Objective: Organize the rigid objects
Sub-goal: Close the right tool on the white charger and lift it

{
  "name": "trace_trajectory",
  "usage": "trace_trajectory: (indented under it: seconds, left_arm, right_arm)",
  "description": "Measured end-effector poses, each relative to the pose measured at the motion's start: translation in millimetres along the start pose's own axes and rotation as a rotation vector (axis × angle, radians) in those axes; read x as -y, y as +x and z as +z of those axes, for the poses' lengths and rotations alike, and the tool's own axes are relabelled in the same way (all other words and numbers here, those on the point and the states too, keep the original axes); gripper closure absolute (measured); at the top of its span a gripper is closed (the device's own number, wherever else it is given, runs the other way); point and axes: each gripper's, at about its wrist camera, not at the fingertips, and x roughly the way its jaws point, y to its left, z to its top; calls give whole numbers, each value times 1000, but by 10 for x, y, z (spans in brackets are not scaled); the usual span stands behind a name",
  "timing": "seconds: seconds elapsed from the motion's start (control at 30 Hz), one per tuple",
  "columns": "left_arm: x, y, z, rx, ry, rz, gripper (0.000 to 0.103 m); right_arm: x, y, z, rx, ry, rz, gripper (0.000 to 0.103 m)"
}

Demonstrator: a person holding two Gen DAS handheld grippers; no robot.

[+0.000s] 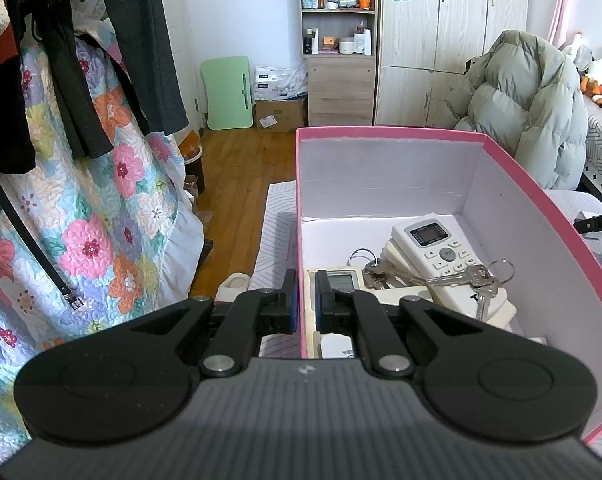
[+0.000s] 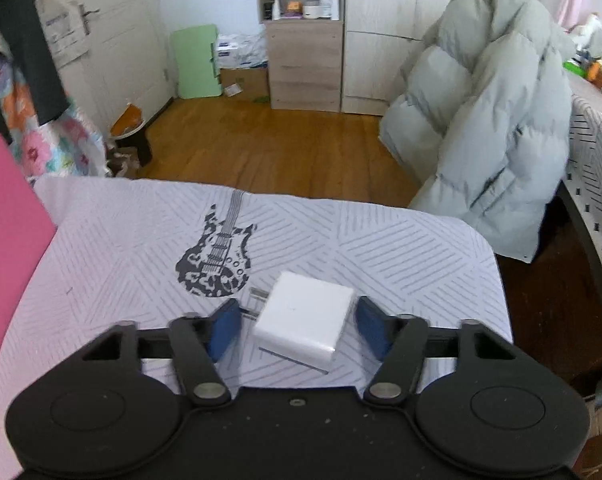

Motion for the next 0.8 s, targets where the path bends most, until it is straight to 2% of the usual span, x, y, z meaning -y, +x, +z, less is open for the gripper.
trace_trajectory:
  seconds: [0.13,0.3,0.43,0.67,0.8]
  left_arm:
    - [-2,-5,-2,-1,-4,-3,97]
    - [-9,-6,-3,-2,-4,-1,97]
    - [-10,-7,-3,-2,-4,-2,97]
    - [-17,-4,0,-2,-9,-5,97]
    - [-12,-5,1,-2,-8,-4,97]
  right_arm:
    - [-47,-120,-47,24,32,42,37]
    - [-249,-375,-65,55,40,144,38]
    - [-542,-718,-8,87,16,259,38]
    - [-1228,-1366,110,163,-125,466,38]
    - [-1651,-1501,184,113,-196,587,38]
